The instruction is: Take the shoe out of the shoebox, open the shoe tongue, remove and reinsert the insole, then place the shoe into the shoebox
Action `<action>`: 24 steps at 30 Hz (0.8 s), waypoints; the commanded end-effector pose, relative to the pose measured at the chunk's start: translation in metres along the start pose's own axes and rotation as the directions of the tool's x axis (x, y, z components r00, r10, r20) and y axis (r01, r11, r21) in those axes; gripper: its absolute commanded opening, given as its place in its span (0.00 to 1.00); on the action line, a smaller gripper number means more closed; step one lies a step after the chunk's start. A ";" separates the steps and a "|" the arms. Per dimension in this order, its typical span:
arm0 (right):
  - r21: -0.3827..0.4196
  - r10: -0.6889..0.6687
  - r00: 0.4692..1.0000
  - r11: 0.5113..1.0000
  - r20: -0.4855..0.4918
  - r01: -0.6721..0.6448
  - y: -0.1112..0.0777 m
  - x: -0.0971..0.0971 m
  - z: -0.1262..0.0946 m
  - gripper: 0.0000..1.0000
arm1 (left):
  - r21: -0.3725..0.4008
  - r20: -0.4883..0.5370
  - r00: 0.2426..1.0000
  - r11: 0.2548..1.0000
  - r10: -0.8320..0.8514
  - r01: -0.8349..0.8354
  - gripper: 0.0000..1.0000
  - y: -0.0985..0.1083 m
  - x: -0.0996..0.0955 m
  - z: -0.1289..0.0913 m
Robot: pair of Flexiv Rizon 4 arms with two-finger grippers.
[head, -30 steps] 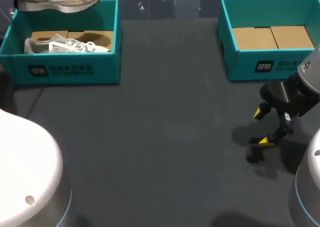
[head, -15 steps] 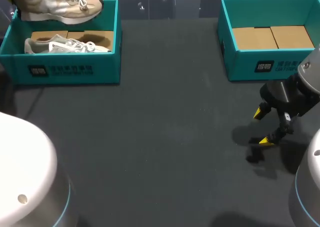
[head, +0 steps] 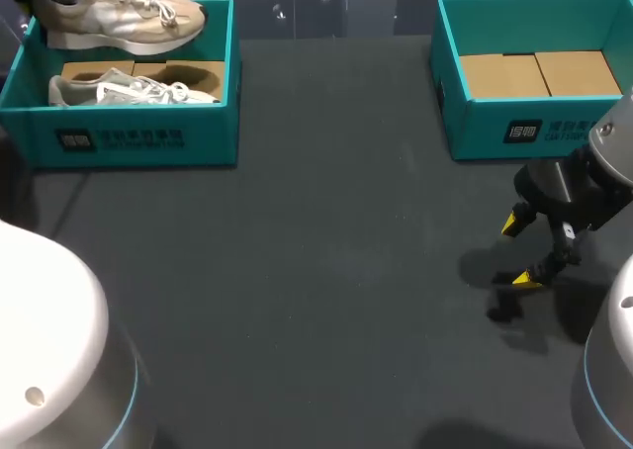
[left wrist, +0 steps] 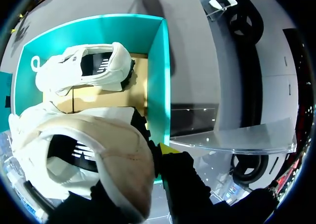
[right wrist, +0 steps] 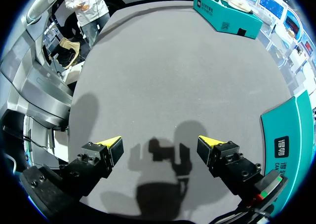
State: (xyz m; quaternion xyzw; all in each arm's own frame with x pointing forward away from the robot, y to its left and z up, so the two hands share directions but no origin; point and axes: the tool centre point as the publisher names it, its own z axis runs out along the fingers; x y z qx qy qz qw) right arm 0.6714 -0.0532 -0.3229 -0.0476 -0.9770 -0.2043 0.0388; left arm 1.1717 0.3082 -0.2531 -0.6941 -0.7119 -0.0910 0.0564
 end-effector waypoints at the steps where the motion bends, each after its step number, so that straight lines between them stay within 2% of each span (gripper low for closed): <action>1: 0.000 0.000 1.000 1.000 0.002 0.000 0.000 0.001 0.000 1.00 | 0.011 0.005 1.000 1.000 0.008 -0.008 0.00 0.003 -0.003 0.004; 9: 0.000 0.000 1.000 1.000 0.002 0.000 0.000 0.001 0.000 1.00 | 0.028 0.003 1.000 1.000 -0.010 0.010 0.00 0.004 -0.010 0.025; 24: 0.000 0.000 1.000 1.000 0.002 0.000 0.000 0.001 0.000 1.00 | 0.042 0.004 0.999 0.998 -0.038 0.038 0.00 0.006 -0.020 0.045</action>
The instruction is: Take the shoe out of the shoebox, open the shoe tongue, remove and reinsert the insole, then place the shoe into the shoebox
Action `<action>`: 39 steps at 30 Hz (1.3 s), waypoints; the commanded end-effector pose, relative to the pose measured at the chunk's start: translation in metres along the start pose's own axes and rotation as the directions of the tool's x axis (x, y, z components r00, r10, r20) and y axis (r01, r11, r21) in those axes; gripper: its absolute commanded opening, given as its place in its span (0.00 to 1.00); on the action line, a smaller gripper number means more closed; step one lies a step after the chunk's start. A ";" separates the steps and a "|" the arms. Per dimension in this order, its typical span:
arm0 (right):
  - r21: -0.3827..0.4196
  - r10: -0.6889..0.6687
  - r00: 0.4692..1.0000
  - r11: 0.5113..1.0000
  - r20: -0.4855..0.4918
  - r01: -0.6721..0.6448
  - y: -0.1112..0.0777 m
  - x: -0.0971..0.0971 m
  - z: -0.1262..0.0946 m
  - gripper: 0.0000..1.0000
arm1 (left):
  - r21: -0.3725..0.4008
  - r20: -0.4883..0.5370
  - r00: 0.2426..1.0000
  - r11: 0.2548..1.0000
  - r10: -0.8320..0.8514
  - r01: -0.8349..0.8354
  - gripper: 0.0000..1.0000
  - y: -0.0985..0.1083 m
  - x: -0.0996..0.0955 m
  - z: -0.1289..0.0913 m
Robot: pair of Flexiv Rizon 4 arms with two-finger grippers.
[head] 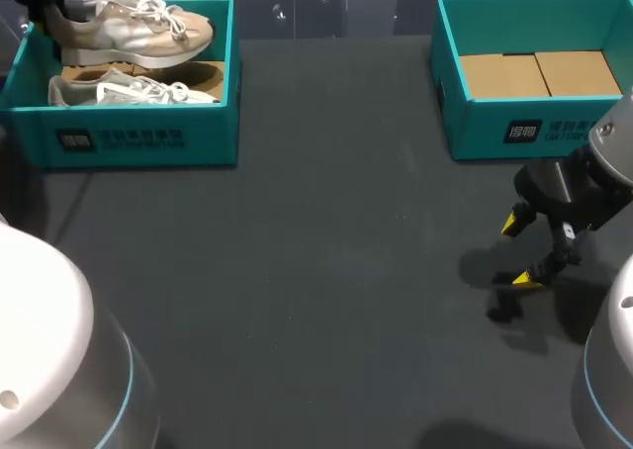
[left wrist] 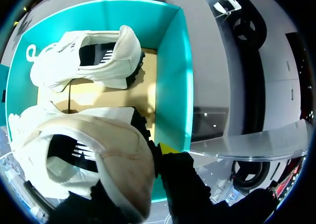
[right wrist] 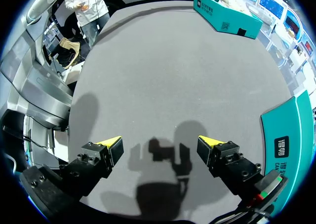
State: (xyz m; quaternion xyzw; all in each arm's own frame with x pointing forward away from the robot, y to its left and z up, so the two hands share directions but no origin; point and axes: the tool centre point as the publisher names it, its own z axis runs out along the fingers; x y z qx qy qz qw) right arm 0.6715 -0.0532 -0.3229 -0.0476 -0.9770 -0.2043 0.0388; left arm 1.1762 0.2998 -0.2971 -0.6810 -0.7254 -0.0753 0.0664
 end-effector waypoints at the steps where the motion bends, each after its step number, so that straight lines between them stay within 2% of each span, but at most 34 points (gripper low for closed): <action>1: 0.000 0.000 1.000 1.000 0.002 0.000 0.000 0.001 0.000 1.00 | 0.002 -0.002 1.000 1.000 -0.004 0.004 0.00 0.004 -0.003 0.004; 39: 0.000 0.000 1.000 1.000 0.002 0.000 0.000 0.001 0.000 1.00 | 0.014 -0.053 0.998 1.000 -0.027 0.027 0.00 0.006 -0.028 0.046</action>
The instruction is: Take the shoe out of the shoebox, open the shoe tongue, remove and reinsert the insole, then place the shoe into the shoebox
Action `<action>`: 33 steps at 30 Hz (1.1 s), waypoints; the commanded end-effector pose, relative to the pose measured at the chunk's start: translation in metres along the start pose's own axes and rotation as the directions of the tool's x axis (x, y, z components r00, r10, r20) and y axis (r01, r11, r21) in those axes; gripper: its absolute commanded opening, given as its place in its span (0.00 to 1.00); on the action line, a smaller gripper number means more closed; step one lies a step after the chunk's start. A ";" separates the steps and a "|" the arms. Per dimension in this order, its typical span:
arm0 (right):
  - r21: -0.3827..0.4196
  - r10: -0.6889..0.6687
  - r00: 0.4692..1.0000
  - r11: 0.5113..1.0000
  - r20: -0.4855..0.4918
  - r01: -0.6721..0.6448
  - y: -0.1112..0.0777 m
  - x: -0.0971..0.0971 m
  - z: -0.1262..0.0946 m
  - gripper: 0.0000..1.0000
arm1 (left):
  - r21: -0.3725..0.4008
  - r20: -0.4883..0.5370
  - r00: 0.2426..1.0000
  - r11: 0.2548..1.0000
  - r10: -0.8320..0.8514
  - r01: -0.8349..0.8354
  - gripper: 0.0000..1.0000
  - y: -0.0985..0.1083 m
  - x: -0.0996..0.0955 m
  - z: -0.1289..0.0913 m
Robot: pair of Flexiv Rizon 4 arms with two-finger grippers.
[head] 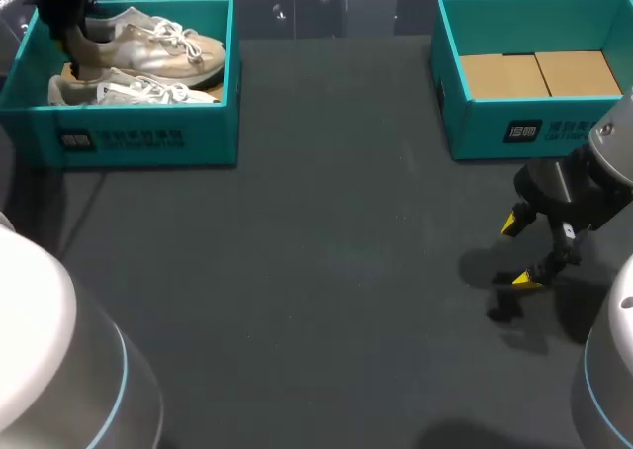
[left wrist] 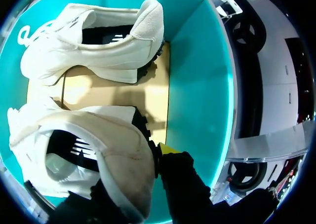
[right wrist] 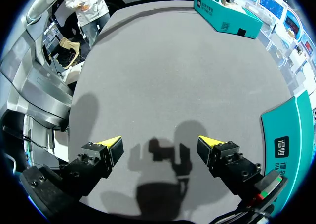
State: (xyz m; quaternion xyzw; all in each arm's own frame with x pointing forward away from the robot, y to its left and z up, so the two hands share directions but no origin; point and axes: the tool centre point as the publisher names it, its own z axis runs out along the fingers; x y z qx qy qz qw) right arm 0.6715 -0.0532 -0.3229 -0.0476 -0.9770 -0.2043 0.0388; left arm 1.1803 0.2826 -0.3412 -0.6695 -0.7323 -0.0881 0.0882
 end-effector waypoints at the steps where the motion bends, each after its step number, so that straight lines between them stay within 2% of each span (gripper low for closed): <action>1: 0.000 0.000 1.000 1.000 0.002 0.000 0.000 0.001 0.000 1.00 | 0.002 -0.002 1.000 1.000 -0.003 0.003 0.00 0.004 -0.003 0.007; 27: 0.000 0.000 1.000 1.000 0.002 0.000 0.000 0.001 0.000 1.00 | 0.004 0.022 0.999 1.000 -0.024 0.024 0.00 0.002 -0.011 0.028; 28: 0.000 0.000 1.000 1.000 0.002 0.000 0.000 0.001 0.000 1.00 | 0.004 0.023 0.999 1.000 -0.025 0.024 0.03 0.002 -0.011 0.028; 30: 0.000 0.000 1.000 1.000 0.002 0.000 0.000 0.001 0.000 1.00 | 0.004 0.025 0.999 1.000 -0.024 0.024 0.27 0.002 -0.011 0.028; 33: 0.000 0.000 1.000 1.000 0.002 0.000 0.000 0.001 0.000 1.00 | 0.004 0.027 0.999 1.000 -0.022 0.022 0.42 0.001 -0.011 0.026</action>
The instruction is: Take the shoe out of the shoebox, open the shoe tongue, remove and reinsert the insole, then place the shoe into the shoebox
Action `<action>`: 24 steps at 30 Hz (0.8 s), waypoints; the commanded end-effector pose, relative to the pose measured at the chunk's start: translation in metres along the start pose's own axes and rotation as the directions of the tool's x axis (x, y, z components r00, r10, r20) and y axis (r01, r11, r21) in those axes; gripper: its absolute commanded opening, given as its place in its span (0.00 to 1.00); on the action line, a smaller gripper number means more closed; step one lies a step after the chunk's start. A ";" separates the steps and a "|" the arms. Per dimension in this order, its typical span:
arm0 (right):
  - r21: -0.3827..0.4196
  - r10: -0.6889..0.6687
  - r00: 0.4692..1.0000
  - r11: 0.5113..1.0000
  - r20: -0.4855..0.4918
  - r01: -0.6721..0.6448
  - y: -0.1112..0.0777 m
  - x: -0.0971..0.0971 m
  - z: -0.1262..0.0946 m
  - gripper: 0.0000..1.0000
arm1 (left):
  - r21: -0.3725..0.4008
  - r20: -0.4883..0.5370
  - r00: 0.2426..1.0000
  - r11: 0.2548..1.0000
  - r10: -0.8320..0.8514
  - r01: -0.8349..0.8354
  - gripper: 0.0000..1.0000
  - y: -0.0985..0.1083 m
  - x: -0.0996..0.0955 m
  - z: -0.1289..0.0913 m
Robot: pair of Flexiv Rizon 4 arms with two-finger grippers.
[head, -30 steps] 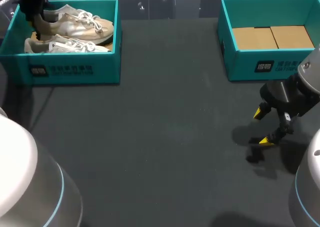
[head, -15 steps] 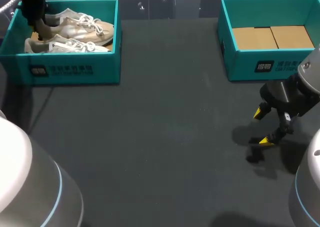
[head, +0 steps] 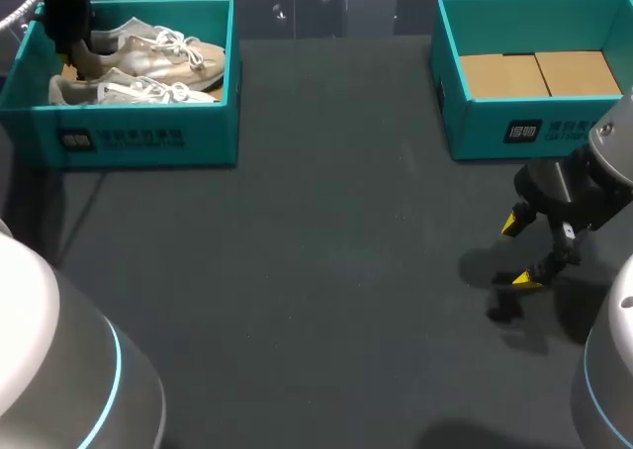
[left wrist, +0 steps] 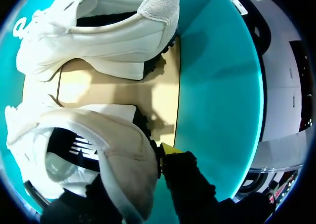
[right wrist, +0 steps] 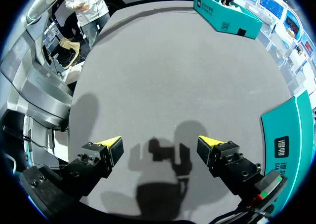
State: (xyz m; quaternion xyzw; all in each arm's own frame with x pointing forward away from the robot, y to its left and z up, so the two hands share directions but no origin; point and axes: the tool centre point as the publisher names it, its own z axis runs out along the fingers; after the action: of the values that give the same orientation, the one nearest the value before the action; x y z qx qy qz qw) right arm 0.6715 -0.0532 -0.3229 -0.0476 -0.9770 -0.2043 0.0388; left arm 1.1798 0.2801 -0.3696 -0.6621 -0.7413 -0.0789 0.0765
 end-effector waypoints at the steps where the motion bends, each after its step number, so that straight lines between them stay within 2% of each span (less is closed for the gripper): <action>1: 0.000 0.000 1.000 1.000 0.002 0.000 0.000 0.001 0.000 1.00 | 0.003 -0.004 1.000 1.000 0.002 -0.002 0.47 0.001 -0.002 -0.002; 2: 0.000 0.000 1.000 1.000 0.002 0.000 0.000 0.001 0.000 1.00 | 0.002 -0.005 1.000 1.000 0.003 -0.003 0.49 0.000 -0.002 -0.004; 3: 0.000 0.000 1.000 1.000 0.002 0.000 0.000 0.001 0.000 1.00 | 0.001 -0.004 1.000 1.000 0.004 -0.004 0.61 0.000 -0.001 -0.006; 5: 0.000 0.000 1.000 1.000 0.002 0.000 0.000 0.001 0.000 1.00 | 0.000 0.003 1.000 1.000 0.007 -0.007 0.73 -0.001 -0.001 -0.011; 10: 0.000 0.000 1.000 1.000 0.002 0.000 0.000 0.001 0.000 1.00 | -0.006 0.021 1.000 1.000 0.013 -0.013 0.87 -0.004 0.000 -0.023; 13: 0.000 0.000 1.000 1.000 0.002 0.000 0.000 0.001 0.000 1.00 | -0.016 0.039 0.999 1.000 0.018 -0.017 1.00 -0.007 0.000 -0.032; 17: 0.000 0.000 1.000 1.000 0.002 0.000 0.000 0.001 0.000 1.00 | -0.024 0.058 0.998 0.999 0.026 -0.024 1.00 -0.011 -0.002 -0.046; 24: 0.000 0.000 1.000 1.000 0.002 0.000 0.000 0.001 0.000 1.00 | -0.044 0.089 0.996 0.999 0.029 -0.025 1.00 -0.031 -0.001 -0.079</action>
State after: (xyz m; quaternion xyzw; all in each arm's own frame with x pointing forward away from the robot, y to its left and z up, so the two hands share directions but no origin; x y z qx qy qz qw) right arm 0.6715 -0.0532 -0.3229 -0.0477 -0.9770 -0.2043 0.0388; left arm 1.1753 0.2597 -0.3122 -0.6756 -0.7344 -0.0504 0.0415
